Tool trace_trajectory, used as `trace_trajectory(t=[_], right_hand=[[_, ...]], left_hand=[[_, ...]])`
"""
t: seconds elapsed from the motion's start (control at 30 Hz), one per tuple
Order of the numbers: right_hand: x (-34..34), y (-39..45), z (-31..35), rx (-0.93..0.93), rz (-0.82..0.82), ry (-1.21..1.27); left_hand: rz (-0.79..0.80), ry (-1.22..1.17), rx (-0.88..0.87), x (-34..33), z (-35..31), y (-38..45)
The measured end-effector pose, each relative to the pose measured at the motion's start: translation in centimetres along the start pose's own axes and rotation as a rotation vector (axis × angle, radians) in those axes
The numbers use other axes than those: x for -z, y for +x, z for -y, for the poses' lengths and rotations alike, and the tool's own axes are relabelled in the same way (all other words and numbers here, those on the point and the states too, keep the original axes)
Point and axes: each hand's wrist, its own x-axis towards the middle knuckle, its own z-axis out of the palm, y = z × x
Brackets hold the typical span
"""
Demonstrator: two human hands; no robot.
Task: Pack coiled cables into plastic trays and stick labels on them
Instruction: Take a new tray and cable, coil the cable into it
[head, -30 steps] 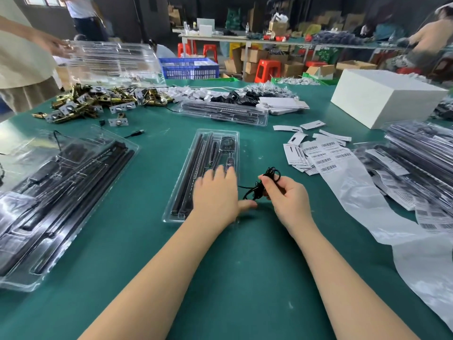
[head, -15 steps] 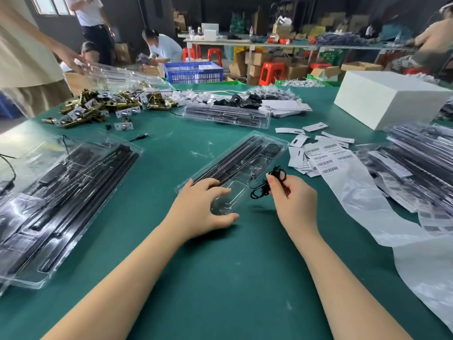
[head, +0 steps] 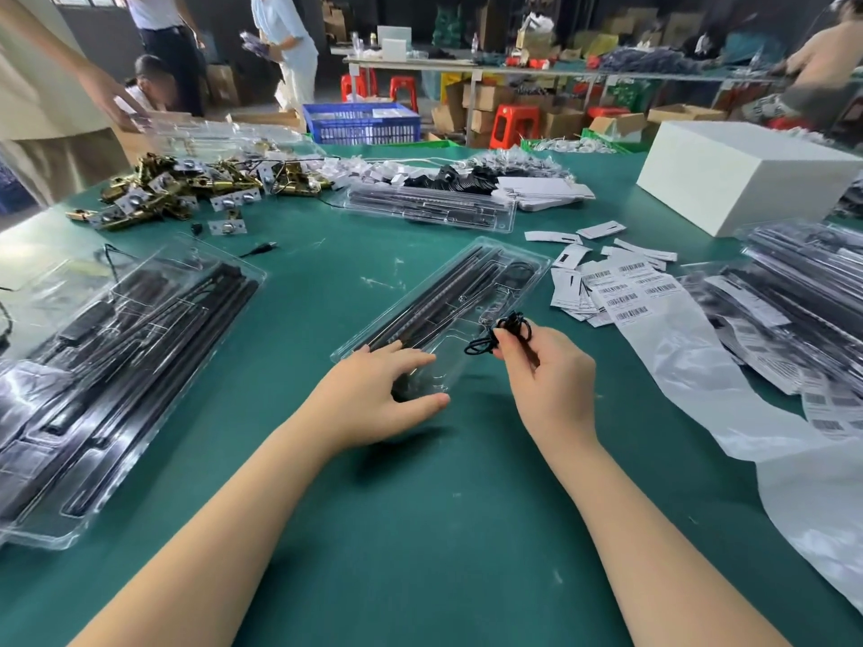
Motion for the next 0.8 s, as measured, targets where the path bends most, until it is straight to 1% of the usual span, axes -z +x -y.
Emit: trace_trajectory(t=[0.17, 0.23, 0.3, 0.33, 0.47, 0.57, 0.67, 0.77, 0.8], right_hand=[[-0.2, 0.0, 0.0, -0.006, -0.001, 0.016], [-0.1, 0.0, -0.1, -0.013, -0.001, 0.021], [-0.1, 0.0, -0.2, -0.018, -0.002, 0.022], [-0.1, 0.0, -0.3, -0.023, -0.003, 0.023], [-0.2, 0.0, -0.5, -0.051, -0.005, 0.039], [-0.2, -0.1, -0.3, -0.031, -0.014, 0.06], [-0.2, -0.1, -0.1, 0.001, -0.028, 0.058], [-0.1, -0.2, 0.2, 0.018, -0.031, 0.05], [0.0, -0.2, 0.3, 0.035, -0.034, 0.035]], left_hand=[[0.0, -0.018, -0.017, 0.2, 0.0, 0.0], [0.01, 0.095, -0.059, 0.1, -0.1, 0.0], [-0.024, 0.273, -0.094, -0.2, -0.5, 0.1], [-0.047, 0.326, -0.097, -0.4, -0.7, 0.3], [-0.106, 0.418, -0.155, -0.8, -1.2, 0.3], [-0.112, 0.411, -0.182, -0.7, -1.5, 0.4], [-0.242, 0.399, -0.23, -0.2, -2.0, 0.4], [-0.173, 0.387, -0.123, 0.0, -1.4, 0.5], [-0.161, 0.386, -0.115, -0.1, -1.0, 0.6]])
